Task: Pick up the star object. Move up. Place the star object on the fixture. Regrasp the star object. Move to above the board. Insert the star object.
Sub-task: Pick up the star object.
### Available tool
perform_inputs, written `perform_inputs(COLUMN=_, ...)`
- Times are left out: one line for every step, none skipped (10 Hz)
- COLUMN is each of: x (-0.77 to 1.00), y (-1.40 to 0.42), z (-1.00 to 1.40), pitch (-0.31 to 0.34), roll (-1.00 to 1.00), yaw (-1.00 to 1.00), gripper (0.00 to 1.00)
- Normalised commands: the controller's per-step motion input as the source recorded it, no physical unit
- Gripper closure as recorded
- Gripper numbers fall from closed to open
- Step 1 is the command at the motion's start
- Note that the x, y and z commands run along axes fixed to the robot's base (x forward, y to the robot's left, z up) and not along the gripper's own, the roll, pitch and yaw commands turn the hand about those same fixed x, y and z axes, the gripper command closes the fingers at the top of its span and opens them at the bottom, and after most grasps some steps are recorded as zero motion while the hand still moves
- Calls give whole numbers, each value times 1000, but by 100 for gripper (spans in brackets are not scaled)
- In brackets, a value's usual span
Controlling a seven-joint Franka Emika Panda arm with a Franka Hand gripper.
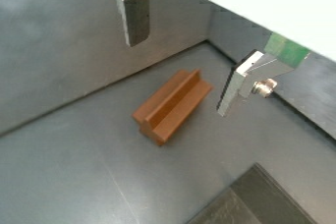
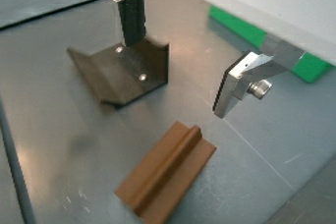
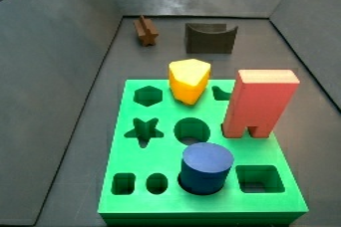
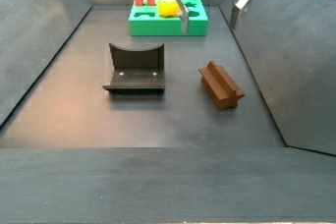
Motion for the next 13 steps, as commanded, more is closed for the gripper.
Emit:
perform_inputs(x=-97, y=-31, z=-480, pitch=-131, roll=-116, yaw=774, gripper=0)
perform_inputs(x=-49, y=-80, z=-531, pitch=-141, roll=-99, yaw=631, gripper=0)
perform_inputs(x=0, y=-80, z=-606, pitch=-131, roll=-89, yaw=357, gripper=0)
perform_inputs(x=29, y=-77, z=-609, pitch=-120, roll=-44, yaw=257, gripper=0)
perform_inputs(x=0, y=-11, z=-669, pitch=-153, roll=-7, yaw=86, gripper=0)
perform_inputs(x=0, y=0, z=-709, pitch=-157, roll=0, yaw=0, gripper=0)
perform_inputs(x=-57, y=0, z=-711, pitch=-171, roll=0, yaw=0, gripper=0)
perform_inputs(x=-71, y=0, z=-694, pitch=-153, roll=0, yaw=-20, gripper=0)
perform_inputs(x=-111, y=0, z=-686, pitch=-143, roll=0, yaw=0, gripper=0)
perform_inputs(x=-260, y=17, z=-709, pitch=-156, roll=24, yaw=0, gripper=0)
perform_inputs(x=-351, y=63, z=-709, pitch=-187, roll=0, yaw=0, gripper=0)
perform_inputs(x=-351, y=94, z=-671, pitch=-189, roll=0, yaw=0, gripper=0)
perform_inputs(x=0, y=0, z=-46, pitch=0, roll=51, yaw=-37, gripper=0)
